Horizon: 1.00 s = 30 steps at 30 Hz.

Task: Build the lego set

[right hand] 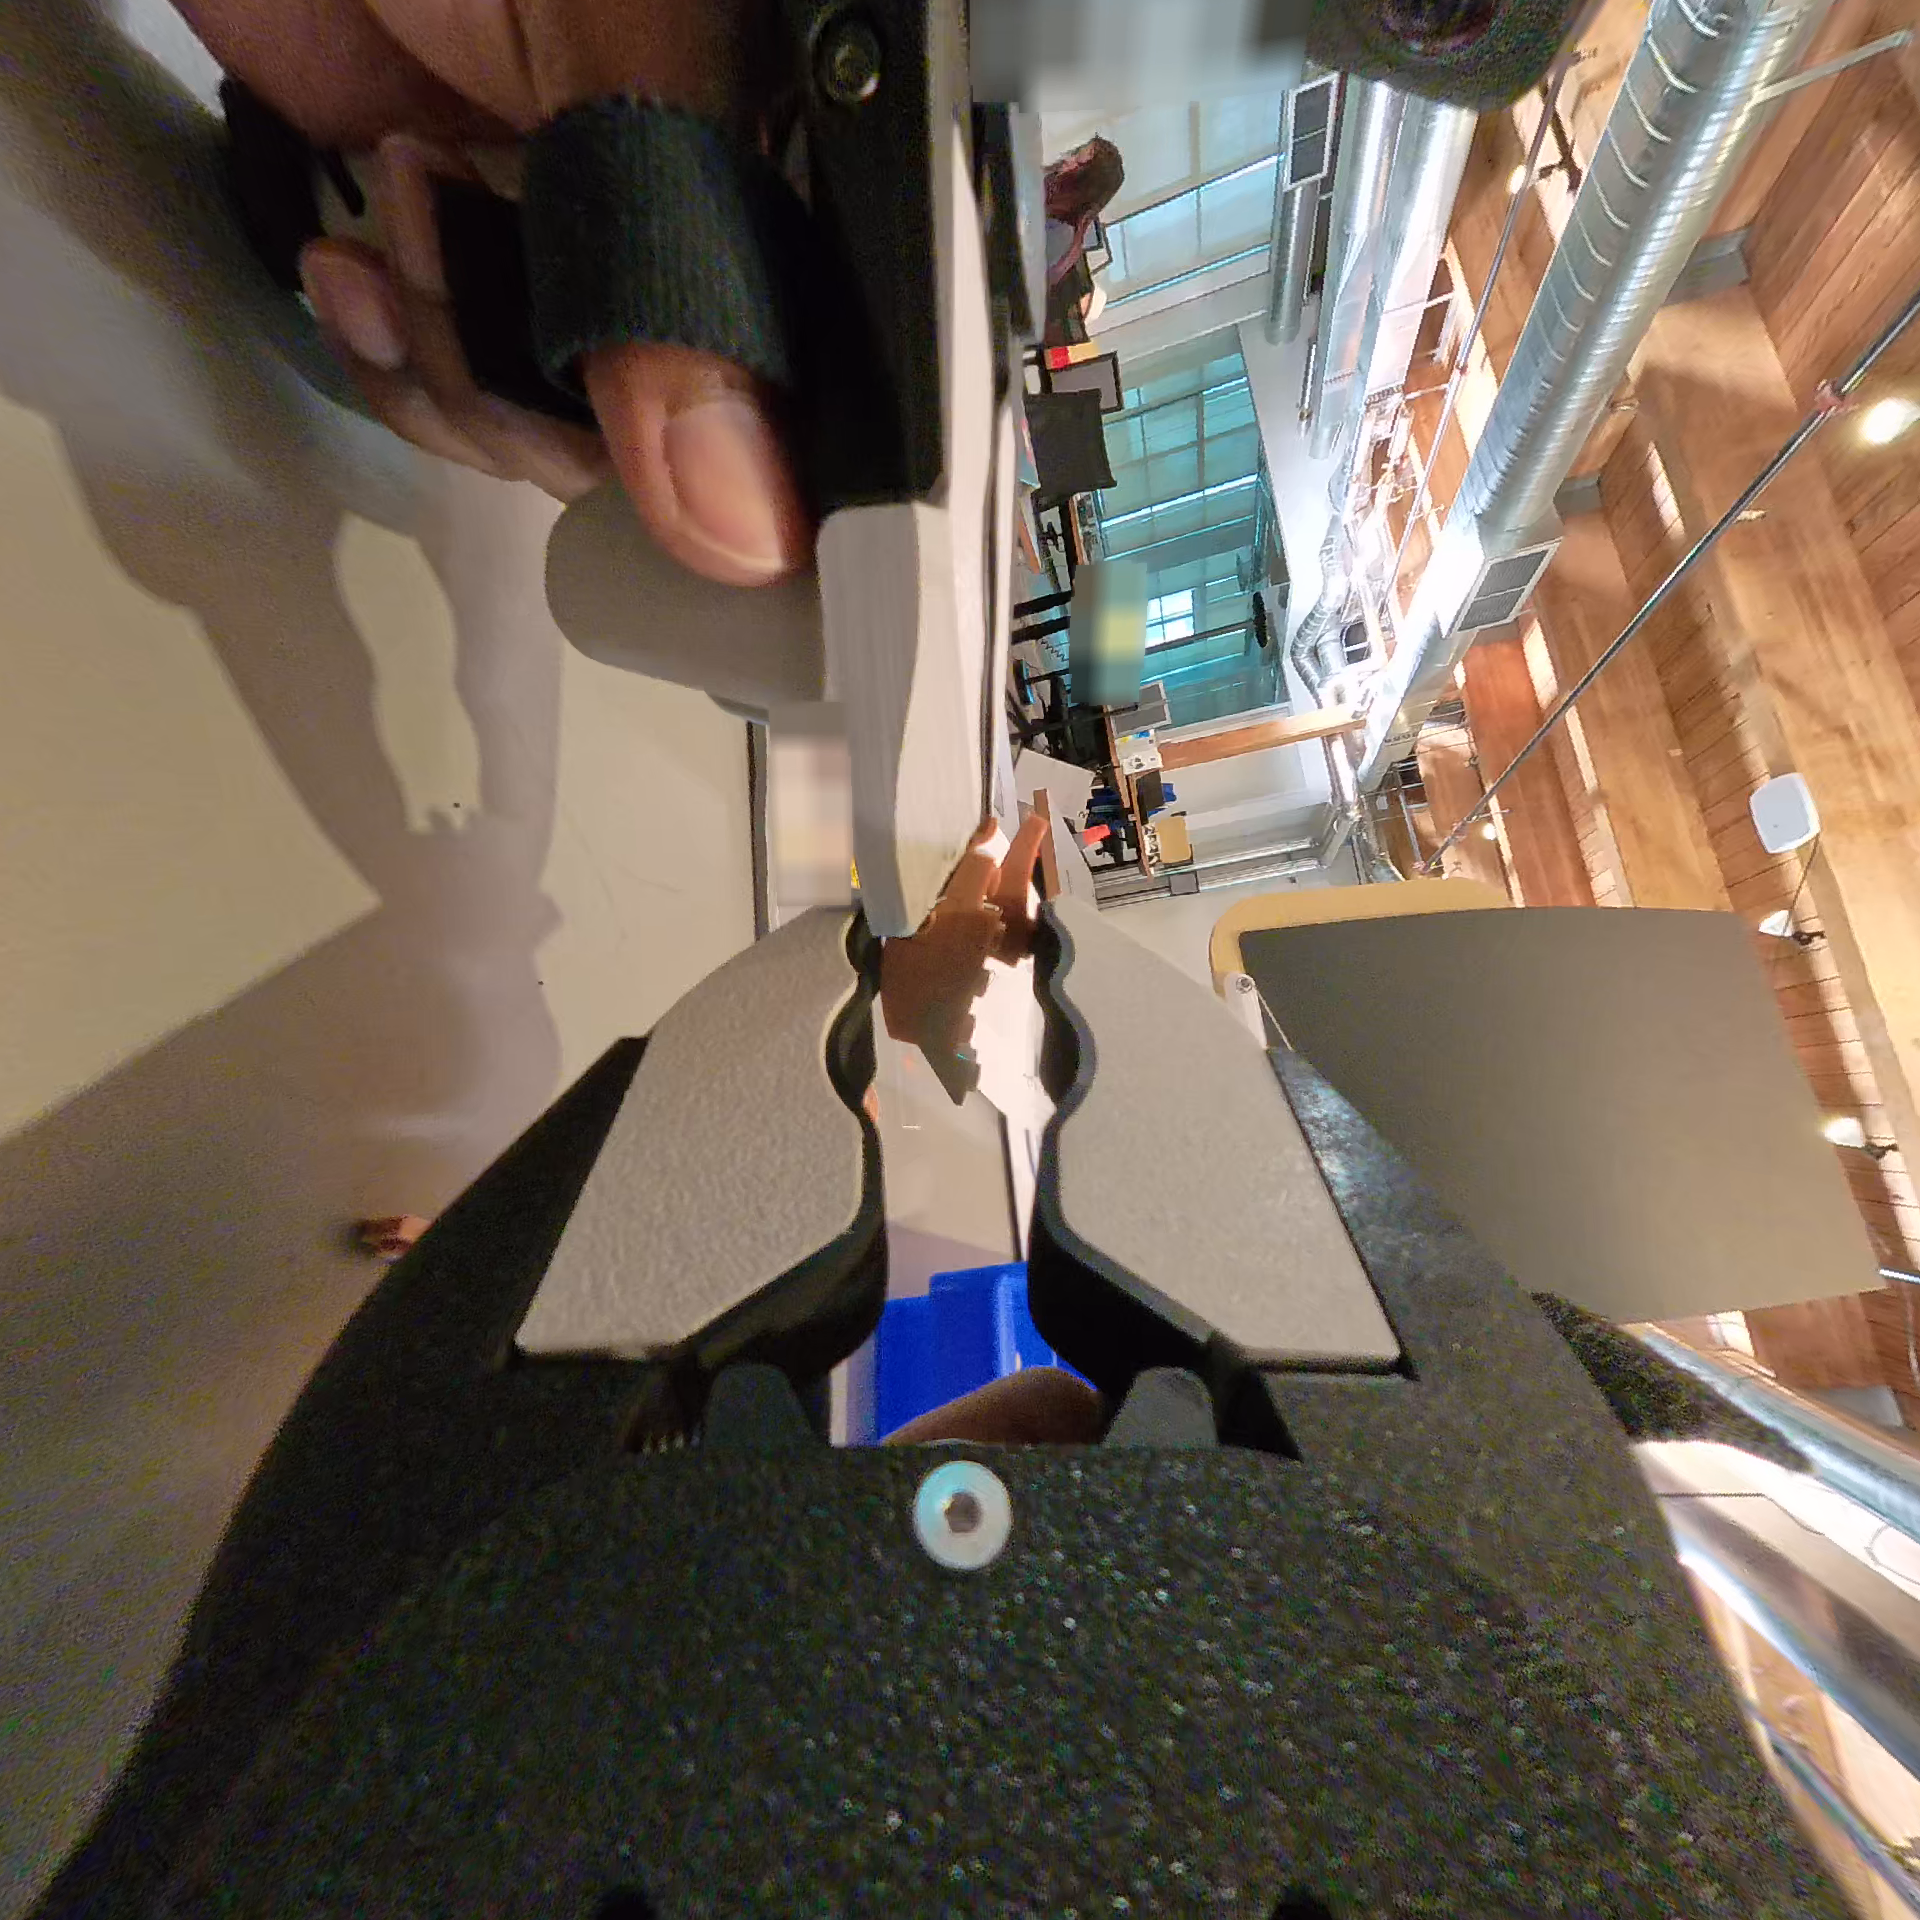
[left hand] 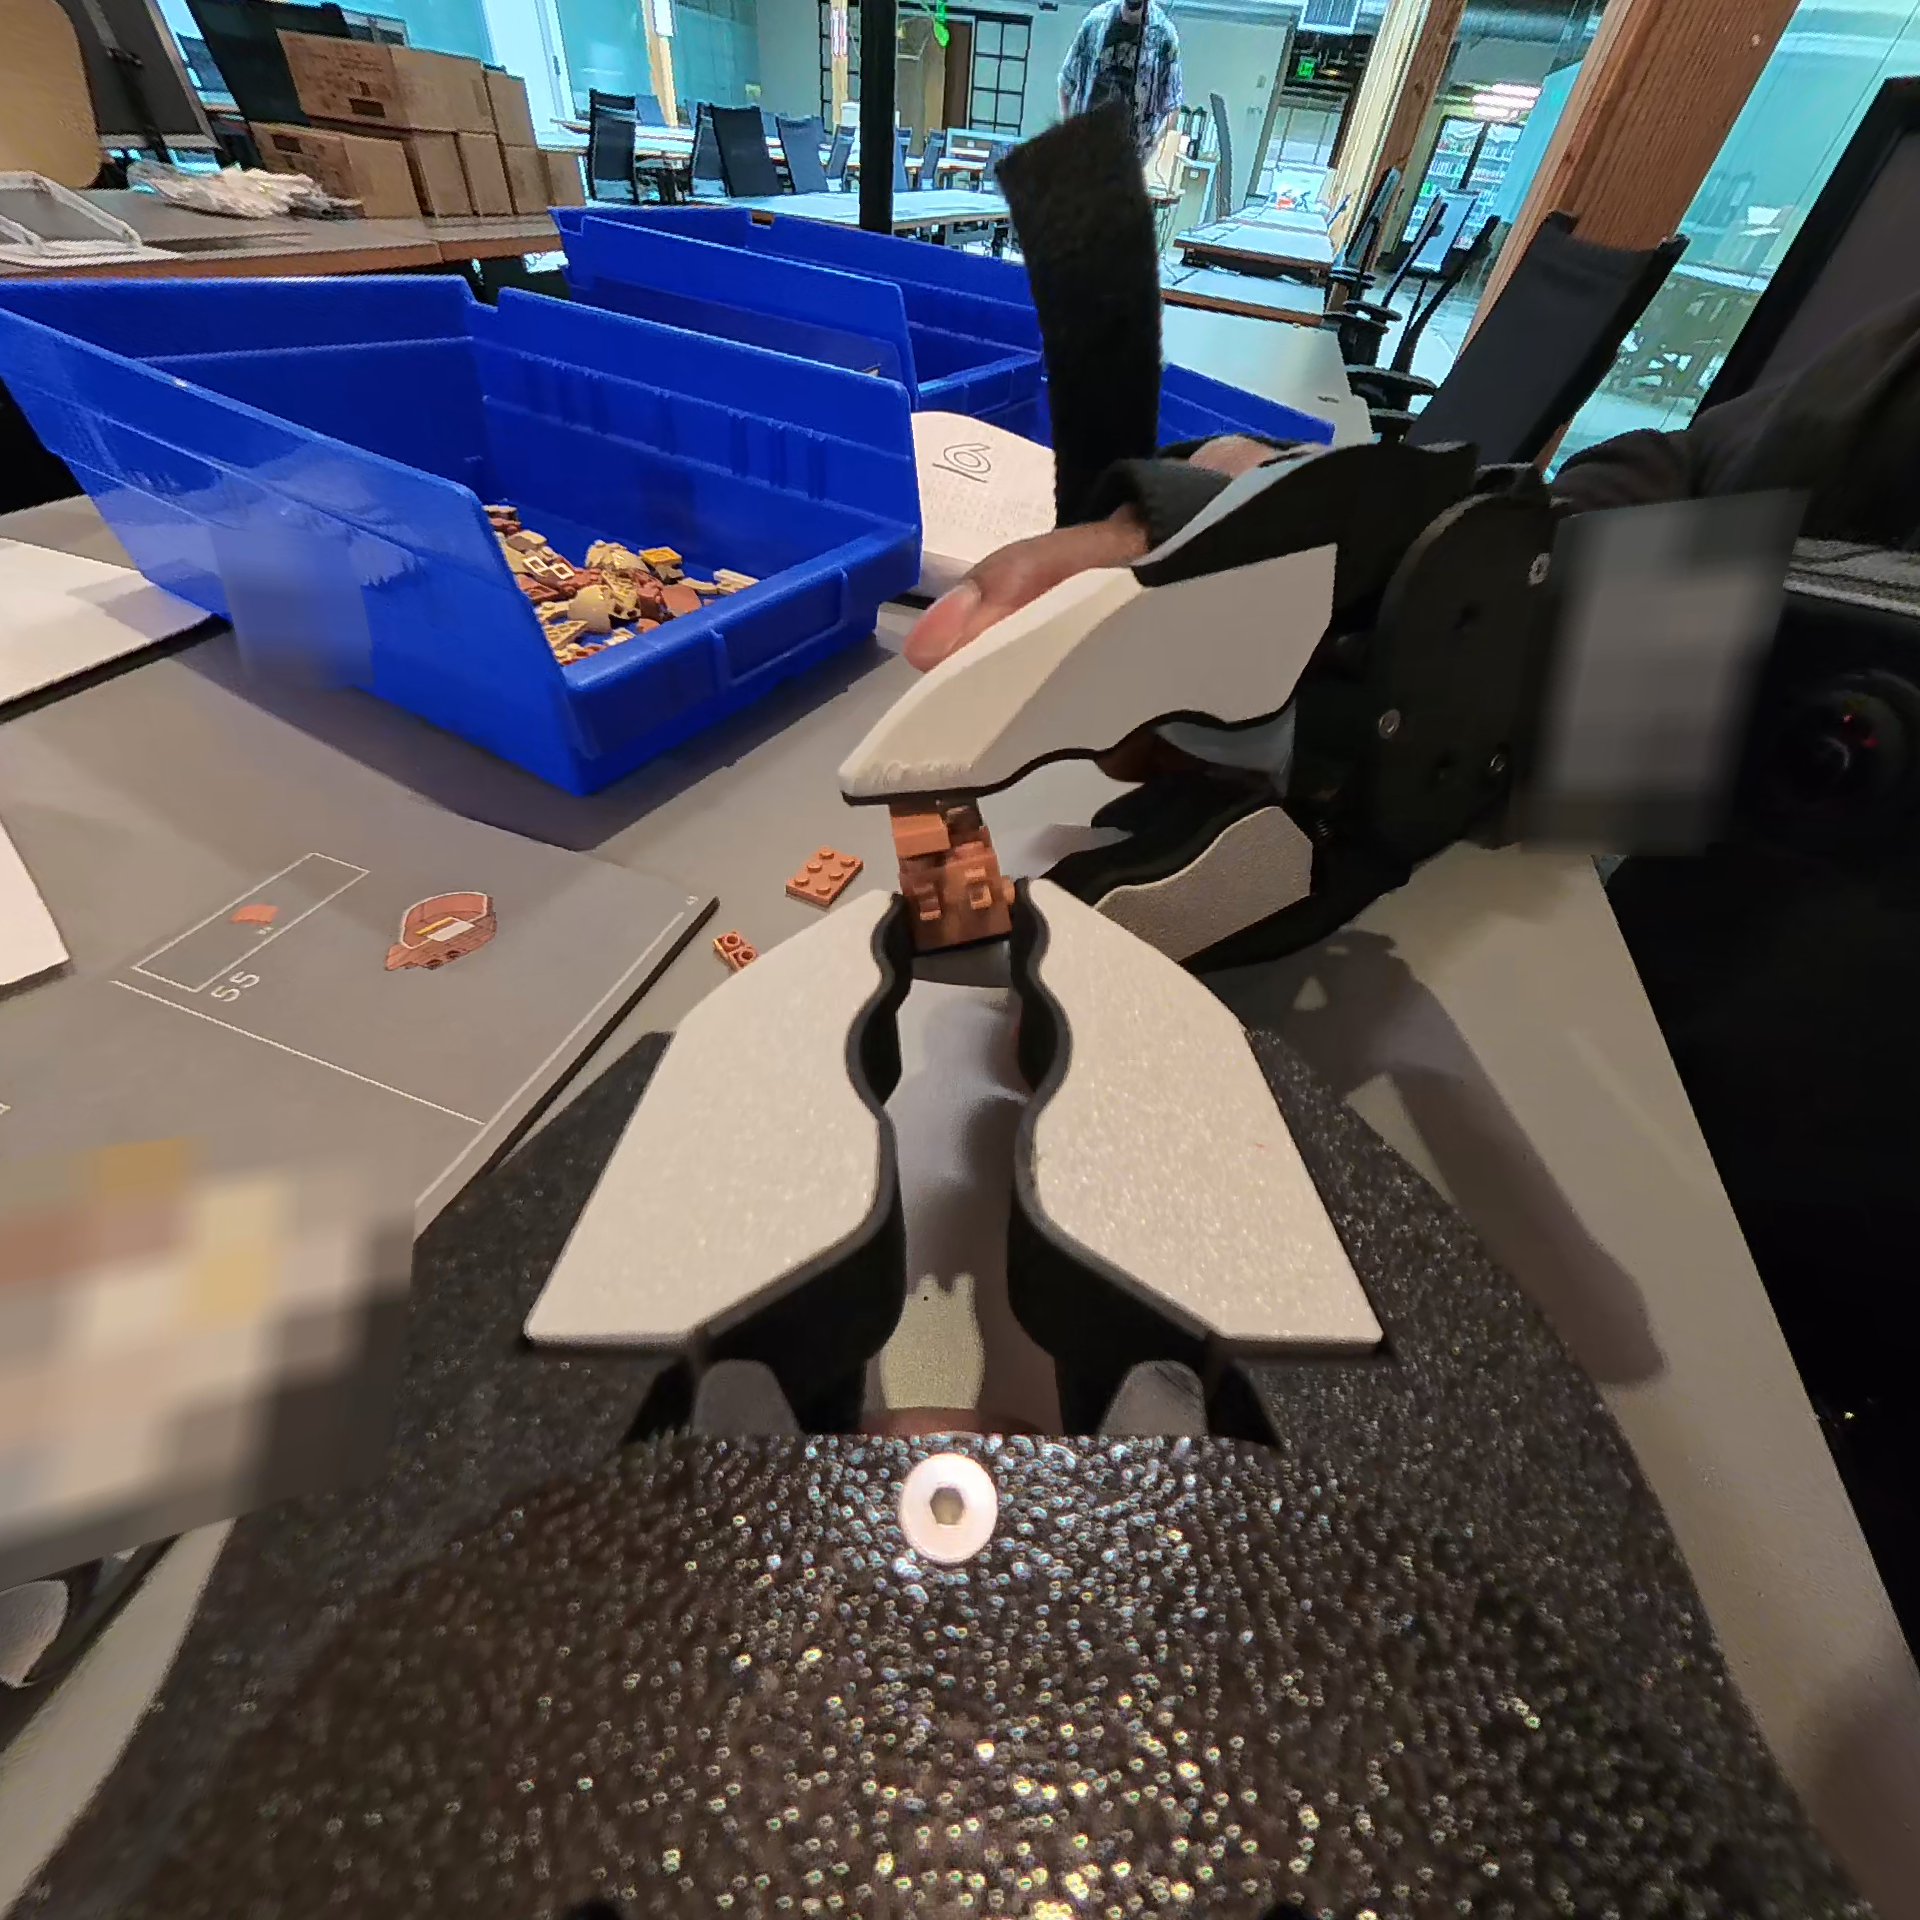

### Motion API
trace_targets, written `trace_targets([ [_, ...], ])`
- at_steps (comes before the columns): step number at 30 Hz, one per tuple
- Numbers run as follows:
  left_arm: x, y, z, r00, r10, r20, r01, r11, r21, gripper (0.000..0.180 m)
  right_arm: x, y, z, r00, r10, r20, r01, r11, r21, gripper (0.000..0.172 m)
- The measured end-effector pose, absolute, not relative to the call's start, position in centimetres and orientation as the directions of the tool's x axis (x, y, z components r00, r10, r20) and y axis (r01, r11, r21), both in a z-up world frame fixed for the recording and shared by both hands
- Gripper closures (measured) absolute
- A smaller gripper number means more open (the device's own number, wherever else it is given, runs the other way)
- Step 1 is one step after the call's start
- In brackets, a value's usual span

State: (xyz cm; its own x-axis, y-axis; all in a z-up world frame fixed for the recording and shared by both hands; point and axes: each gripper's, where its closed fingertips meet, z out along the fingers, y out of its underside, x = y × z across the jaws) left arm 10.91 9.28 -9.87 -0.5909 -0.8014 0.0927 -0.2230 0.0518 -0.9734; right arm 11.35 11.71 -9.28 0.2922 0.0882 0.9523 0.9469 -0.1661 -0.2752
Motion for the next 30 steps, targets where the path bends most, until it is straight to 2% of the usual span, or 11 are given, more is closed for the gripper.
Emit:
trace_targets([
  [9, 10.9, 9.2, -10.4, -0.591, -0.802, 0.086, -0.247, 0.079, -0.966, 0.163, 11.4, 11.6, -9.8, 0.250, 0.123, 0.960, 0.959, -0.169, -0.228, 0.145],
  [11, 10.9, 9.2, -10.4, -0.593, -0.800, 0.087, -0.246, 0.078, -0.966, 0.163, 11.4, 11.6, -9.7, 0.292, 0.123, 0.949, 0.948, -0.166, -0.270, 0.144],
  [14, 10.8, 9.4, -9.9, -0.599, -0.792, 0.113, -0.230, 0.035, -0.973, 0.163, 11.3, 11.9, -9.3, 0.432, 0.094, 0.897, 0.897, -0.149, -0.416, 0.143],
  [16, 10.8, 9.6, -9.7, -0.602, -0.787, 0.136, -0.230, 0.008, -0.973, 0.163, 11.1, 12.0, -9.1, 0.486, 0.090, 0.870, 0.871, -0.133, -0.473, 0.140],
  [25, 10.8, 10.1, -8.9, -0.606, -0.765, 0.215, -0.230, -0.090, -0.969, 0.163, 10.8, 11.8, -7.9, 0.540, 0.036, 0.841, 0.839, -0.091, -0.536, 0.135],
  [30, 10.4, 10.1, -8.2, -0.642, -0.716, 0.275, -0.228, -0.164, -0.960, 0.163, 11.2, 11.7, -7.6, 0.616, 0.039, 0.787, 0.785, -0.112, -0.609, 0.133],
])
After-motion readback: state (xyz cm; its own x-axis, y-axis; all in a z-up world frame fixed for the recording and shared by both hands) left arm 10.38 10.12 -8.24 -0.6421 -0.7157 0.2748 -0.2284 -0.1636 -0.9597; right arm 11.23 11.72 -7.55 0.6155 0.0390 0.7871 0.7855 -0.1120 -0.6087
